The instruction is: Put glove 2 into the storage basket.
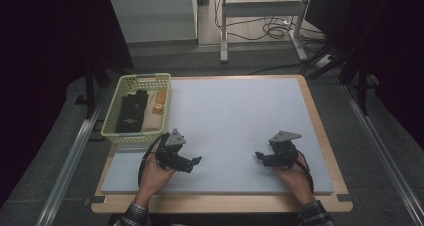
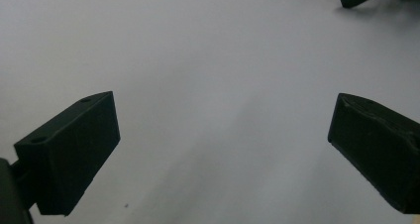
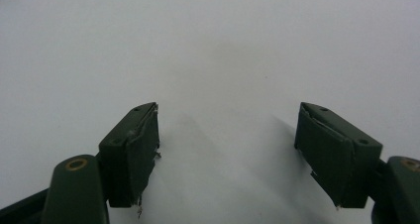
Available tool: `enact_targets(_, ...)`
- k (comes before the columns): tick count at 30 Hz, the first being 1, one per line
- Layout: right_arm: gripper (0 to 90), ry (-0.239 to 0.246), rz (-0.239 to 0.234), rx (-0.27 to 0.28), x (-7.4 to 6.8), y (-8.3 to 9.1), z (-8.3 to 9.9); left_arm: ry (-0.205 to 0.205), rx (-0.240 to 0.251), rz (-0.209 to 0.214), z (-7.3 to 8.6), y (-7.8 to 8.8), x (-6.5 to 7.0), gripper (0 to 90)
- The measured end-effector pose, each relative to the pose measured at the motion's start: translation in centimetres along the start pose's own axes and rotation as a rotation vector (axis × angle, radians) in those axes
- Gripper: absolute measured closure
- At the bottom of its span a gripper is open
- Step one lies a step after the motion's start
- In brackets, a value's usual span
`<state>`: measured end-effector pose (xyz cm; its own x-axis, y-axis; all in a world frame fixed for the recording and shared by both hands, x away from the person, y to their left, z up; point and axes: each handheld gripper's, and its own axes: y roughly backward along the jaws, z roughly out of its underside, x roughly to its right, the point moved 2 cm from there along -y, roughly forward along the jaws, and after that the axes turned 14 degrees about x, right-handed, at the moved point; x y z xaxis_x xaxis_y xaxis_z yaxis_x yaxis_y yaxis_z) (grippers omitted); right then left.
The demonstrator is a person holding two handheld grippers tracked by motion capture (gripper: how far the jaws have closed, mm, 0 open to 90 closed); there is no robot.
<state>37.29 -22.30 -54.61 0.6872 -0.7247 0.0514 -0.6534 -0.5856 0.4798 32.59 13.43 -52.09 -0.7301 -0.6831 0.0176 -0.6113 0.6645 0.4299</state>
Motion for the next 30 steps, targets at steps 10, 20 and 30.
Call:
enact_targets(10, 24.7, 0.002, 0.002, 0.000, 0.0, 0.0, 0.0, 0.008, -0.061, -0.003, 2.9, -1.0, 0.5, 0.0)
enact_targets(20, 24.6, 0.003, 0.004, 0.001, 0.0, 0.0, 0.0, -0.001, -0.113, -0.014, 3.9, -1.8, 0.5, 0.0)
enact_targets(30, 24.6, 0.004, 0.004, 0.002, 0.0, 0.0, 0.0, 0.019, -0.123, -0.004, 3.9, -1.8, 0.4, 0.0)
